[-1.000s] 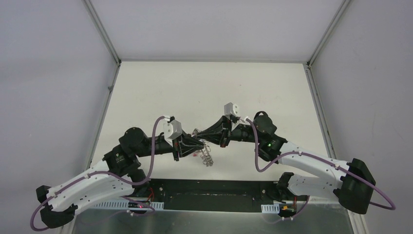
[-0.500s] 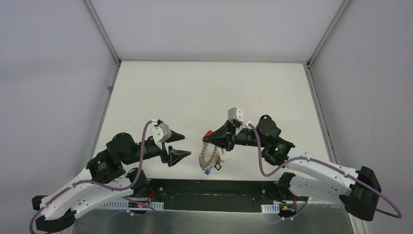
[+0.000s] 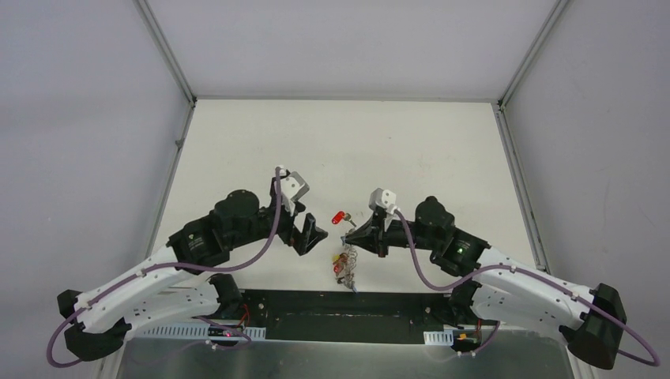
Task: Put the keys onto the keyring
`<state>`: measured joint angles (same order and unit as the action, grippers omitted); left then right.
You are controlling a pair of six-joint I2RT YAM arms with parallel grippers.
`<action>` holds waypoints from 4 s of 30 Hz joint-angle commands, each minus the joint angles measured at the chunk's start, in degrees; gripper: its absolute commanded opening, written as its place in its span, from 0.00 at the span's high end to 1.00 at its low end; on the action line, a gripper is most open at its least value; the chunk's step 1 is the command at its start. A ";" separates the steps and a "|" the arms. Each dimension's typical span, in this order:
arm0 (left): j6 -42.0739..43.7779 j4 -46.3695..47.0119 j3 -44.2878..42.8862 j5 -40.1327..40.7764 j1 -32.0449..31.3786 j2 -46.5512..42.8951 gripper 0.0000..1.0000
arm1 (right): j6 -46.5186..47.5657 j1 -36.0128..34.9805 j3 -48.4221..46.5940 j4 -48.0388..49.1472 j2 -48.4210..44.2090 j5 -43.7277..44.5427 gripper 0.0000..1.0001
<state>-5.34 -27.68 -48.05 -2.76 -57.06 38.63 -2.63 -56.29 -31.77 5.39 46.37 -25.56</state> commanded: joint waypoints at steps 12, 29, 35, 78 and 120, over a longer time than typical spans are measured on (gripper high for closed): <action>-12.68 -1.43 -3.70 16.69 -0.36 1.46 0.01 | 2.96 0.13 -17.12 4.88 35.31 -9.23 1.00; -30.59 -6.93 0.74 21.63 -0.32 2.15 0.02 | -4.79 4.96 -11.65 9.72 29.36 0.63 0.20; -37.64 -6.97 0.96 16.06 1.19 9.40 0.01 | -9.93 10.57 -6.17 4.78 20.58 3.74 0.01; -50.46 -0.71 16.97 -11.54 12.17 20.63 0.32 | -27.98 14.50 -14.93 -32.65 32.40 -0.34 0.17; -47.20 0.04 12.75 -13.30 13.04 20.51 0.45 | -20.40 9.01 -28.53 -38.54 47.24 2.53 0.46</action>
<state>-54.41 -28.32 -30.15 -15.99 -45.12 55.05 -23.64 -47.00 -59.05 -33.04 93.19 -24.25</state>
